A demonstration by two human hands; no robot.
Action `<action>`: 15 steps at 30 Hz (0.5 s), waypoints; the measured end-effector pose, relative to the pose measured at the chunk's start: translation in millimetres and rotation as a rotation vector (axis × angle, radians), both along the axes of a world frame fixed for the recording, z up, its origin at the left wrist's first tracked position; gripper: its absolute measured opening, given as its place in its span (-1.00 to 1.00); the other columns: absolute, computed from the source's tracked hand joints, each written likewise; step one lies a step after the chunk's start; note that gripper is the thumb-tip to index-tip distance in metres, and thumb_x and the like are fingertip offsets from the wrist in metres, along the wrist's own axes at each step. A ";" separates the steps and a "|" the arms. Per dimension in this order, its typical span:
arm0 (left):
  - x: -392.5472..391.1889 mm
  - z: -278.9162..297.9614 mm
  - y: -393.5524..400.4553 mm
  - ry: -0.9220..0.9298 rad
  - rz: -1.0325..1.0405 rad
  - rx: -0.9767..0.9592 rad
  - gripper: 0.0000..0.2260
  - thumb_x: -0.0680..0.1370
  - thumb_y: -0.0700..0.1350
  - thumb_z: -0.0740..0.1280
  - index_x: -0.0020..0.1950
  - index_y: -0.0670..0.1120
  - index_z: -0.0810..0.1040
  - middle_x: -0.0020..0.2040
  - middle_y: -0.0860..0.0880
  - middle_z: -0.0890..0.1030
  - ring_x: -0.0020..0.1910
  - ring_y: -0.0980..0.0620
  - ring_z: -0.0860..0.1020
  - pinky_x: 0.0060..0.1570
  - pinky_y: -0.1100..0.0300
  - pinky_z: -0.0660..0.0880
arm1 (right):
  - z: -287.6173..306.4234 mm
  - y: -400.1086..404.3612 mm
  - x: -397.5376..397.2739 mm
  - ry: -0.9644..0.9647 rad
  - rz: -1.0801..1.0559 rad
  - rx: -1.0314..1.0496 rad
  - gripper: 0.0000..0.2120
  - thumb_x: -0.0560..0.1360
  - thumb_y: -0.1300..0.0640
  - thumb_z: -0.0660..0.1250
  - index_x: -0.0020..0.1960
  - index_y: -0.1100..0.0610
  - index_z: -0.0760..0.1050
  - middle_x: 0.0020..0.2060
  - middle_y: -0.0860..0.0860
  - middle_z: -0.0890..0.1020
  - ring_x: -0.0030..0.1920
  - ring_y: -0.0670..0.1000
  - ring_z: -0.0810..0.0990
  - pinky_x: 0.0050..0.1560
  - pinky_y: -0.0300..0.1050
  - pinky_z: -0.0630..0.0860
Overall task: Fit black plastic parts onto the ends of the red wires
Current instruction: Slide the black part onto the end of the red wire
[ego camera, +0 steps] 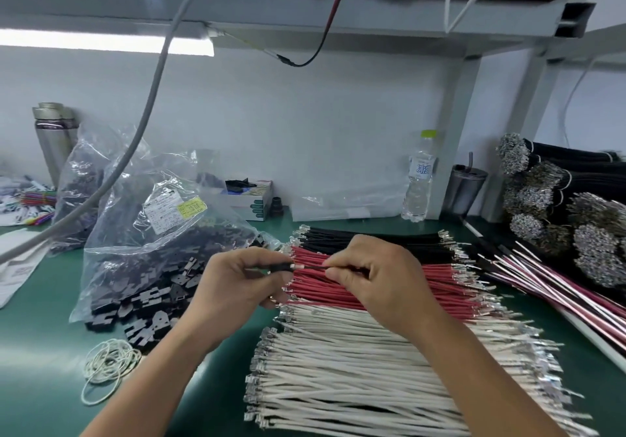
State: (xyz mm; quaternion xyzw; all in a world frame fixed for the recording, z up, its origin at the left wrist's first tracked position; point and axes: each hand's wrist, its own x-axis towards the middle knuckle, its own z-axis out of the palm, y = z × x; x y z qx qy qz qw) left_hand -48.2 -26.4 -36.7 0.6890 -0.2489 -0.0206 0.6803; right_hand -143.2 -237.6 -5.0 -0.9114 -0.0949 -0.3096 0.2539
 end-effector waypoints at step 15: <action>0.9 -4.8 0.2 -0.066 -0.092 0.037 -0.79 0.33 -0.14 0.59 -0.05 0.01 0.78 -0.20 -0.10 0.73 -0.29 -0.02 0.66 -0.26 0.21 0.63 | -15.0 6.6 -2.9 -0.097 -0.045 -0.115 -0.92 0.56 0.07 0.41 0.00 -0.02 0.68 -0.16 -0.20 0.55 -0.17 -0.22 0.51 -0.19 -0.28 0.47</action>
